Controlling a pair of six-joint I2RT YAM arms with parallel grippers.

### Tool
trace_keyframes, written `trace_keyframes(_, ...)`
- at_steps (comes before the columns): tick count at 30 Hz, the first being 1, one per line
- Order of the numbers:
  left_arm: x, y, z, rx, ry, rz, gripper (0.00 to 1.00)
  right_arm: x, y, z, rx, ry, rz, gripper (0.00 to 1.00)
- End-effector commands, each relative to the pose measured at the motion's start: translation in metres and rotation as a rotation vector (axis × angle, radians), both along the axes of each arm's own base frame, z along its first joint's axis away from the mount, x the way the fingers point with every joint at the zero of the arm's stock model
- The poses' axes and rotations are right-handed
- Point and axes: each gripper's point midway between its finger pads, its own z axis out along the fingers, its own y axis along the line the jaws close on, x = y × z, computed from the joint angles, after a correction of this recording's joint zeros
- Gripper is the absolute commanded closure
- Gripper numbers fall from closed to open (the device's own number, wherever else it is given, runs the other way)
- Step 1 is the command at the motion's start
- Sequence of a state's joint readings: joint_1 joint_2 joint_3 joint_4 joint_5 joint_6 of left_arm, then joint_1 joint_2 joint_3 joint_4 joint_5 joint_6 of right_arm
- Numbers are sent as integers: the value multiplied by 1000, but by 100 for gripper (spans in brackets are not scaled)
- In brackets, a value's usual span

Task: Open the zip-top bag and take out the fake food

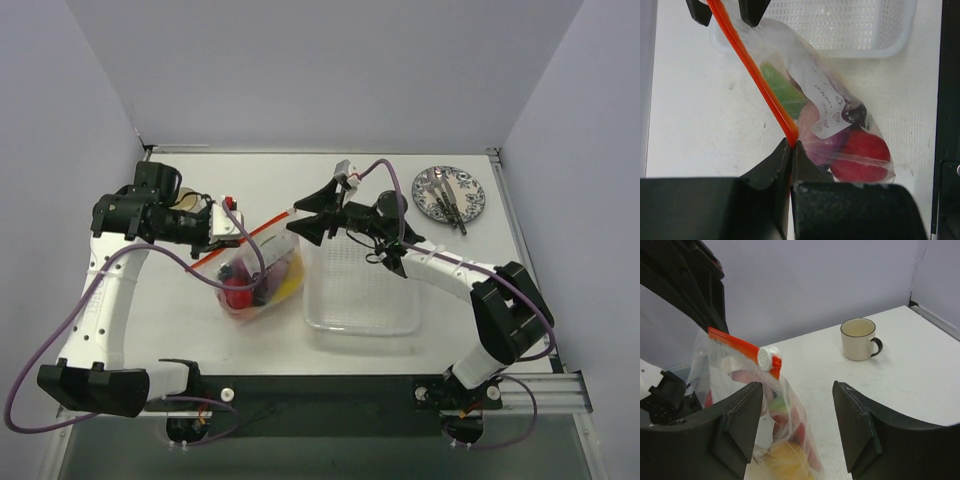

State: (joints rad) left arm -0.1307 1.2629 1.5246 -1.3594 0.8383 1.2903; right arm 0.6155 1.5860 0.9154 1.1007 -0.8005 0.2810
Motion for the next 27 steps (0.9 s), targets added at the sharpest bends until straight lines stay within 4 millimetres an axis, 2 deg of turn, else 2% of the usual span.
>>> trace_keyframes(1, -49, 1, -8, 3, 177, -28, 98, -23, 3, 55, 106, -131, 139, 53)
trace_keyframes(2, -48, 2, -8, 5, 173, -28, 98, -25, 3, 55, 106, -125, 147, 62)
trace_keyframes(3, -46, 1, -8, 3, 167, -27, 98, -28, 2, 56, 104, -129, 153, 75)
trace_keyframes(4, -44, 1, -8, 2, 164, -20, 98, -29, 1, 55, 100, -129, 157, 81)
trace_keyframes(5, -42, 1, -7, -4, 169, -4, 98, -32, 0, 56, 97, -125, 159, 92)
trace_keyframes(7, -28, -3, -1, -36, 121, 22, 97, -33, -2, 54, 89, -128, 156, 99)
trace_keyframes(8, -25, -4, 5, -59, 117, 60, 96, -34, -2, 48, 77, -111, 152, 100)
trace_keyframes(9, -14, -7, 13, -83, 71, 73, 94, -35, -4, 50, 77, -121, 144, 100)
trace_keyframes(11, -6, -13, 24, -132, 95, 104, 89, -36, -4, 47, 66, -111, 139, 100)
trace_keyframes(12, 9, -16, 32, -163, 61, 123, 85, -37, -5, 48, 65, -112, 140, 100)
trace_keyframes(16, 30, -32, 47, -303, 141, 189, 53, -39, 0, 45, 36, -109, 143, 100)
trace_keyframes(17, 32, -36, 50, -336, 161, 183, 39, -41, 2, 46, 31, -114, 145, 100)
trace_keyframes(18, 41, -40, 52, -362, 146, 180, 36, -42, 3, 47, 26, -118, 145, 100)
trace_keyframes(20, 43, -47, 54, -409, 201, 170, 29, -44, 5, 45, 11, -119, 146, 100)
trace_keyframes(24, 45, -55, 59, -449, 226, 132, 24, -46, 9, 39, -15, -113, 147, 100)
trace_keyframes(27, 40, -58, 52, -436, 236, 109, 23, -49, 13, 38, -19, -113, 153, 100)
